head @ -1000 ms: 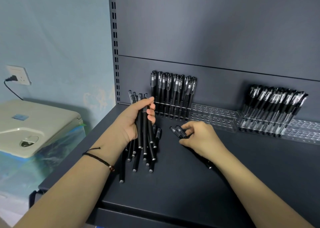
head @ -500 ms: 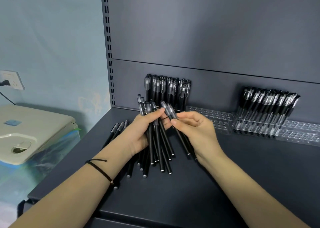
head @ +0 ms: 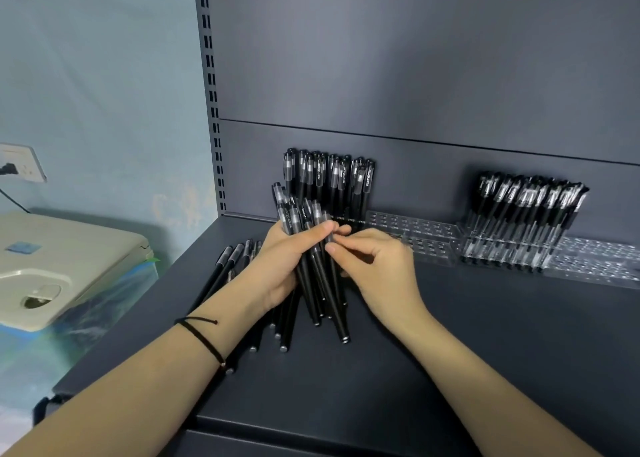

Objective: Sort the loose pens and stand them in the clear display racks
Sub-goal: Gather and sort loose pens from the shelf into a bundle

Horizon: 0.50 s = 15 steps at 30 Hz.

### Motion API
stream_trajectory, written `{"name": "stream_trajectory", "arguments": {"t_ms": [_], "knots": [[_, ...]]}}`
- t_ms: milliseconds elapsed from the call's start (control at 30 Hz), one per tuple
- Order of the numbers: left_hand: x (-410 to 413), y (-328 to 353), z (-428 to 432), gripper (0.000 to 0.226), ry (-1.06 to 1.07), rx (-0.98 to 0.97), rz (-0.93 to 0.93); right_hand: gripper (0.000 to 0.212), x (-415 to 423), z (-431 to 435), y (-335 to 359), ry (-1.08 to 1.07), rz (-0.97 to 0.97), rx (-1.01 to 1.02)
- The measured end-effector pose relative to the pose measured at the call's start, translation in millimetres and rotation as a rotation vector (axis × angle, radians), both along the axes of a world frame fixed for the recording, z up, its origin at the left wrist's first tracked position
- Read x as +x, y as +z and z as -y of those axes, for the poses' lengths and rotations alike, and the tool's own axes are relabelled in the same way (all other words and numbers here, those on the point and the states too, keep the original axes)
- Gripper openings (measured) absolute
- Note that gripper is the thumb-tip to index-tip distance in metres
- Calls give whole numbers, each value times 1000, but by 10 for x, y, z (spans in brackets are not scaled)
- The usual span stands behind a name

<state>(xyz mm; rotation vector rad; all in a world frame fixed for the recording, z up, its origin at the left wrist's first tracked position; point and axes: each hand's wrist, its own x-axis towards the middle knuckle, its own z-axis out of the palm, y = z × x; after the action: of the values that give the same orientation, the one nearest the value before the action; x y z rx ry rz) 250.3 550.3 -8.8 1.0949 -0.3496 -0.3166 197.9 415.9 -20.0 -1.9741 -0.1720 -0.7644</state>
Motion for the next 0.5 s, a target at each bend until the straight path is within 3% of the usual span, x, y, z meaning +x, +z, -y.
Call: {"name": "stream_trajectory", "arguments": {"t_ms": [100,300,500], "knots": [[-15,48,12,28,36,9,58,21,-39,58,102,-80,88,-109],[-160,295,200,32,-37,182,280,27,-140,314,614,-25,99,248],[-284,431,516,25,-113,335,555,30,-168,446,1056,249,61,61]]}}
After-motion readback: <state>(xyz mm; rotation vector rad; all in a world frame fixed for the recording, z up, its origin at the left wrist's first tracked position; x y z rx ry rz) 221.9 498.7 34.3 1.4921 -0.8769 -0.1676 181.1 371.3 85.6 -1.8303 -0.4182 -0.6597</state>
